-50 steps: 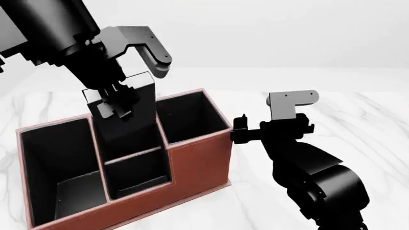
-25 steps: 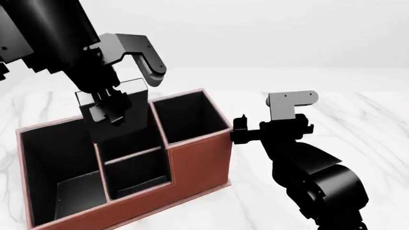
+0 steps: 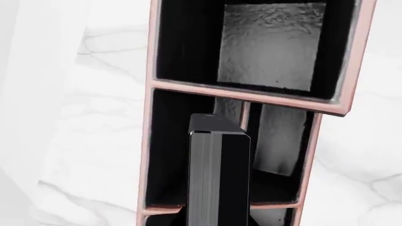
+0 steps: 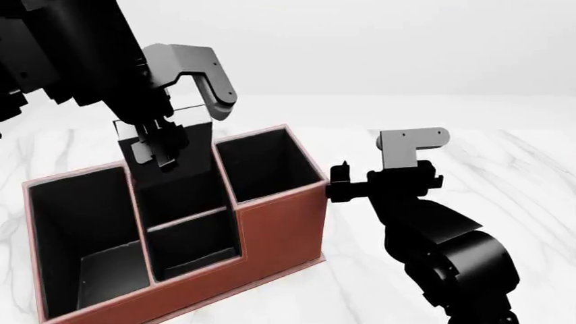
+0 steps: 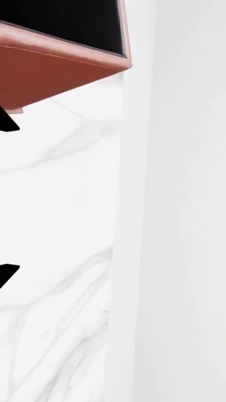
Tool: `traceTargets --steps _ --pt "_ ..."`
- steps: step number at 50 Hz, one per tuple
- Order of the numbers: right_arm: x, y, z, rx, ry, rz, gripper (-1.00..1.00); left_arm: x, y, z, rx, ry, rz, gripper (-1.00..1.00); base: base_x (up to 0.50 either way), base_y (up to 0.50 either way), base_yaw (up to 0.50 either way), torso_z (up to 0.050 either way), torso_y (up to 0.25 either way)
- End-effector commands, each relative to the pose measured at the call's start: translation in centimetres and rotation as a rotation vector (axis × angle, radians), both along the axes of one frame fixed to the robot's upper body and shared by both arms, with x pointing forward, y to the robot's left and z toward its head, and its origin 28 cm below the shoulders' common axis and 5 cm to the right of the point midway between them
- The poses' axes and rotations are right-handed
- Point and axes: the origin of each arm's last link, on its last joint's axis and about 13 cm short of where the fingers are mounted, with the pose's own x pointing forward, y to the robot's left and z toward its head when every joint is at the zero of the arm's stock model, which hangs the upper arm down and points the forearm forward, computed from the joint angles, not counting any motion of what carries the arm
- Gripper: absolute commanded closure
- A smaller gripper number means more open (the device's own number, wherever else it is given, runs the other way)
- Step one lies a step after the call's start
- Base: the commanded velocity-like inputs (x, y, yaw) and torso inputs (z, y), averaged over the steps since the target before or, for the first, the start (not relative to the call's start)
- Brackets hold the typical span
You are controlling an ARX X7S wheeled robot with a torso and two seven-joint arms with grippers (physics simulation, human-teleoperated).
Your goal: Pick up the book and place it in the front compartment of the caddy.
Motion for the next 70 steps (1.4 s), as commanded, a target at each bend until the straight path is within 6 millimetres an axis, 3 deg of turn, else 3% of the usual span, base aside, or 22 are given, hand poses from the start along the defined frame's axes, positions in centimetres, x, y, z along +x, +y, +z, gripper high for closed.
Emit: traceTargets --steps 1,19,35,52,70 --pt "0.1 -0.1 -0.1 0.002 0.002 -0.003 -1.00 0.6 0.2 -0.1 0.001 -0.042 -0.008 1.00 0.00 0.00 0.00 0.000 0.000" --pt "0.2 -0.2 -0.3 0.005 0.005 -0.008 -1.00 1.7 1.0 -2.1 0.019 0.002 0.013 1.00 0.00 0.00 0.00 0.001 0.001" --pt "0.2 -0.5 -0.2 0.009 0.007 -0.014 -1.00 2.3 1.0 -2.5 -0.003 -0.032 -0.015 1.00 0.00 0.00 0.00 0.000 0.001" --pt "0.2 -0.6 -0.3 0.012 0.009 -0.017 -1.00 3.1 2.0 -5.4 -0.031 0.011 0.010 1.00 0.00 0.00 0.00 0.001 0.001" --pt "0.3 -0.7 -0.4 0.014 0.013 -0.021 -1.00 3.6 2.5 -6.4 -0.043 0.010 0.005 1.00 0.00 0.00 0.00 0.000 0.001"
